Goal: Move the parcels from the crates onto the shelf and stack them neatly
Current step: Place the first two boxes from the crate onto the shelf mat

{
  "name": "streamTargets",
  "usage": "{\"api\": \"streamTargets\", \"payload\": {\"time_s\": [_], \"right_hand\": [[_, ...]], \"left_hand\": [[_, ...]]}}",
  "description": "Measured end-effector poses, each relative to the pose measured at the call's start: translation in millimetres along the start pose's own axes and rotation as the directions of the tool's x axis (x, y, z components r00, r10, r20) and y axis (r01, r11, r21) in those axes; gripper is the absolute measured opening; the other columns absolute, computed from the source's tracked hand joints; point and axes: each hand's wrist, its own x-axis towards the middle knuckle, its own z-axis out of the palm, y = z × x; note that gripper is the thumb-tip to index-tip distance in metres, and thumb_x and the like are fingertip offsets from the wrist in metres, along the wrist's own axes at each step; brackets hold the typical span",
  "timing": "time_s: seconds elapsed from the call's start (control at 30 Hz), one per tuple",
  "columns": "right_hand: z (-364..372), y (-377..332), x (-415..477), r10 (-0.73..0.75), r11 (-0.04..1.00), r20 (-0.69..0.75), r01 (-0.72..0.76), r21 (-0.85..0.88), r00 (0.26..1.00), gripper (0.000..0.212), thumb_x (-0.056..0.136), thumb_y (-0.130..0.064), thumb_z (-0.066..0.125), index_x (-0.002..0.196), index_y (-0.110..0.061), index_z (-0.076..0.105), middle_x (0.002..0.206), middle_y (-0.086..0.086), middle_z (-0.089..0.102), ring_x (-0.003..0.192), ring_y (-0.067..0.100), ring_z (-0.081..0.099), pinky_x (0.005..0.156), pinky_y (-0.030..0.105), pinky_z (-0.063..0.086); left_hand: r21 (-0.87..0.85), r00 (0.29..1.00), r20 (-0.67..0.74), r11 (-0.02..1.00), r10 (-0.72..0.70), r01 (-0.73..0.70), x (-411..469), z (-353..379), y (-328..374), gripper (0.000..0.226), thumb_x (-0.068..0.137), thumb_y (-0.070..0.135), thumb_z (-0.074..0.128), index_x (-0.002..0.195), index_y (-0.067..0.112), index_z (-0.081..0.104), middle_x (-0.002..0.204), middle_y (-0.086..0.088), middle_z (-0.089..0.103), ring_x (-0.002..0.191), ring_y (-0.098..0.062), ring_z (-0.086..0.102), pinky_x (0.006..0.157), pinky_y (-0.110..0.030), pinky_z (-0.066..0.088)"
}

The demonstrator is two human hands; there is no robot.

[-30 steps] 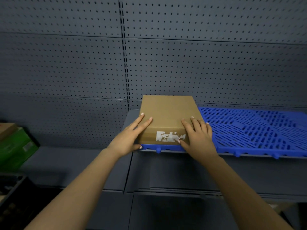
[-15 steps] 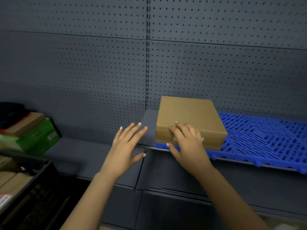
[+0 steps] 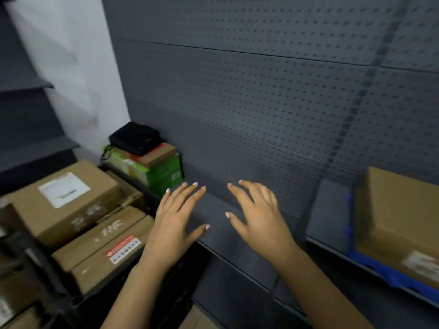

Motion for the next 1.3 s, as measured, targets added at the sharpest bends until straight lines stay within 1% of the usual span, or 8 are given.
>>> {"api": "streamTargets", "payload": {"time_s": [0.1, 0.3, 0.47, 0.77, 0.87, 1.1, 1.2, 1.3], "right_hand": [[37.9, -39.2, 45.4, -0.068, 0.997, 0.026, 0.066, 0.045, 0.997, 0.055, 0.086, -0.035, 0.068, 0.136, -0.019, 0.050, 0.132, 0.006, 0.051, 0.121, 0.024, 0.044, 0.102, 0.042, 0.038], [112.1, -121.1, 123.1, -0.221, 0.969, 0.082, 0.209, 0.131, 0.972, 0.057, 0.084, -0.035, 0.071, 0.135, -0.017, 0.051, 0.129, 0.008, 0.053, 0.119, 0.029, 0.048, 0.099, 0.046, 0.041], [162.6, -174.3, 163.1, -0.332, 0.928, 0.157, 0.292, 0.229, 0.930, 0.057, 0.086, -0.036, 0.066, 0.137, -0.021, 0.047, 0.134, 0.005, 0.048, 0.125, 0.025, 0.040, 0.104, 0.041, 0.035], [252.3, -210.0, 212.9, -0.538, 0.833, 0.299, 0.444, 0.329, 0.788, 0.055, 0.079, -0.029, 0.074, 0.130, -0.020, 0.055, 0.133, 0.005, 0.051, 0.123, 0.023, 0.040, 0.105, 0.042, 0.037], [282.5, -212.2, 228.1, -0.610, 0.790, 0.383, 0.493, 0.365, 0.694, 0.056, 0.085, -0.028, 0.067, 0.136, -0.021, 0.048, 0.144, 0.005, 0.039, 0.131, 0.023, 0.031, 0.112, 0.039, 0.024], [347.7, -212.8, 261.6, -0.693, 0.704, 0.536, 0.615, 0.356, 0.482, 0.087, 0.085, -0.033, 0.067, 0.150, -0.037, 0.011, 0.160, 0.009, -0.001, 0.144, 0.030, -0.004, 0.117, 0.048, -0.005], [364.3, -209.8, 267.9, -0.680, 0.709, 0.557, 0.623, 0.331, 0.477, 0.098, 0.082, -0.042, 0.069, 0.149, -0.044, -0.003, 0.160, 0.008, -0.015, 0.145, 0.033, -0.014, 0.116, 0.057, -0.006], [368.0, -206.8, 274.0, -0.657, 0.734, 0.587, 0.580, 0.354, 0.473, 0.103, 0.080, -0.048, 0.069, 0.148, -0.047, -0.009, 0.158, 0.003, -0.025, 0.143, 0.035, -0.023, 0.114, 0.060, 0.003]], "left_hand": [[0.038, 0.995, -0.020, 0.994, -0.097, 0.098, -5.9, -28.9, -55.5, 0.078, 0.073, 0.049, 0.068, 0.143, 0.028, 0.040, 0.146, 0.006, 0.042, 0.139, -0.017, 0.033, 0.117, -0.043, 0.018], [0.128, 0.959, -0.064, 0.951, -0.276, 0.282, -28.3, -84.0, -152.4, 0.077, 0.076, 0.036, 0.078, 0.143, 0.028, 0.041, 0.144, 0.005, 0.045, 0.137, -0.020, 0.035, 0.113, -0.049, 0.028], [0.194, 0.901, -0.120, 0.880, -0.417, 0.434, -52.8, -110.1, -210.7, 0.077, 0.077, 0.035, 0.077, 0.144, 0.028, 0.039, 0.144, 0.005, 0.043, 0.138, -0.018, 0.033, 0.117, -0.044, 0.020], [0.363, 0.792, -0.114, 0.717, -0.600, 0.595, -73.3, -100.2, -275.9, 0.080, 0.070, 0.033, 0.083, 0.140, 0.022, 0.045, 0.141, -0.005, 0.048, 0.135, -0.025, 0.038, 0.113, -0.049, 0.027], [0.393, 0.732, -0.110, 0.647, -0.672, 0.653, -76.3, -85.5, -294.8, 0.080, 0.070, 0.035, 0.082, 0.140, 0.021, 0.045, 0.141, -0.008, 0.048, 0.135, -0.030, 0.038, 0.113, -0.050, 0.027], [0.501, 0.514, -0.023, 0.435, -0.857, 0.748, -76.6, -53.7, -326.3, 0.101, 0.080, 0.039, 0.071, 0.151, 0.040, -0.001, 0.161, -0.007, 0.001, 0.147, -0.030, -0.003, 0.117, -0.044, -0.003], [0.474, 0.460, -0.026, 0.394, -0.888, 0.787, -79.3, -52.6, -332.2, 0.103, 0.082, 0.042, 0.069, 0.145, 0.051, -0.012, 0.160, 0.001, -0.014, 0.145, -0.025, -0.017, 0.118, -0.051, 0.002], [0.442, 0.443, -0.024, 0.388, -0.896, 0.809, -81.9, -53.6, -332.5, 0.104, 0.080, 0.043, 0.071, 0.144, 0.056, -0.010, 0.160, 0.007, -0.015, 0.144, -0.020, -0.020, 0.113, -0.054, 0.022]]}}
